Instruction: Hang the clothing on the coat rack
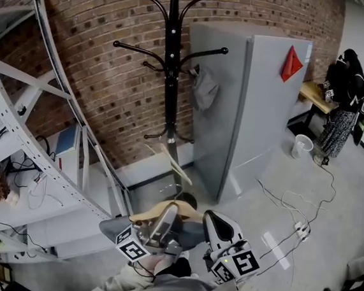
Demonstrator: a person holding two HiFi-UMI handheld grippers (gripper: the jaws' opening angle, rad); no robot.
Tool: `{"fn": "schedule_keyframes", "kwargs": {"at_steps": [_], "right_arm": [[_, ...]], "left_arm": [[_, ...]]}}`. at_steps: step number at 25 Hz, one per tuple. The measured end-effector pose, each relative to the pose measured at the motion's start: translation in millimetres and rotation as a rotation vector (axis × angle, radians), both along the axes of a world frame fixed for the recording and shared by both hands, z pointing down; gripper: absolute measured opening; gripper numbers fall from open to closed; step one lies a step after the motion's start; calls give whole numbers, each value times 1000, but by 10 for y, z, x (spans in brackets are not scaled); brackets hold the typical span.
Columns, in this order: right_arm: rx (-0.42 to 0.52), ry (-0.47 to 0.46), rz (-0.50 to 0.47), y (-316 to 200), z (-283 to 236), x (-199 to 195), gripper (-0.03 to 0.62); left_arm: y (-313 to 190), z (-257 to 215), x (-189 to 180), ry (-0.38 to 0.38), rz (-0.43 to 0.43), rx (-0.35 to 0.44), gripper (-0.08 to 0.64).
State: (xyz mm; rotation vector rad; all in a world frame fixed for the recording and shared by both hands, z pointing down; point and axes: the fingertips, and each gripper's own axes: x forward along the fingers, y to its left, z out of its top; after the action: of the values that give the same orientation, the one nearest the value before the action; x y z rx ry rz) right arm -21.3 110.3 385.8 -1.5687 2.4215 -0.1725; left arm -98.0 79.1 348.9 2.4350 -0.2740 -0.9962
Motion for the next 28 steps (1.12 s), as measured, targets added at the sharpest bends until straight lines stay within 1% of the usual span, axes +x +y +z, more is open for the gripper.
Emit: {"fn": "schedule_keyframes", "kwargs": {"at_steps": [6,10,14,17,19,20,22,25,28], "right_arm": [[-22,0,-2,-163,73,43,25],[-32,0,-13,-299,109,1,23],[23,-14,-8,-471,80,-17,24],[-5,-6,-11,-628,105,-43,23],[24,-16,-1,-742,82,-32,23],[23,-17,2,-790,90,-31,23],[-10,-11,1,-880,123,-39,23],[-8,-16,11,-1048,124,-13,24],[-63,-7,12,-1210,183,-15,23]], "left_arm": [[-120,34,103,-4,20,3,109],[-233,58,87,4,25,-2,109],[-389,92,44,16,19,-19,109],[-538,87,48,20,25,-20,109],[-646,87,54,21,29,-20,109],[-700,93,57,21,32,-21,109],[-809,105,67,21,37,-25,109],[-984,113,94,20,48,-31,109],[-1169,117,121,16,56,-35,109]]}}
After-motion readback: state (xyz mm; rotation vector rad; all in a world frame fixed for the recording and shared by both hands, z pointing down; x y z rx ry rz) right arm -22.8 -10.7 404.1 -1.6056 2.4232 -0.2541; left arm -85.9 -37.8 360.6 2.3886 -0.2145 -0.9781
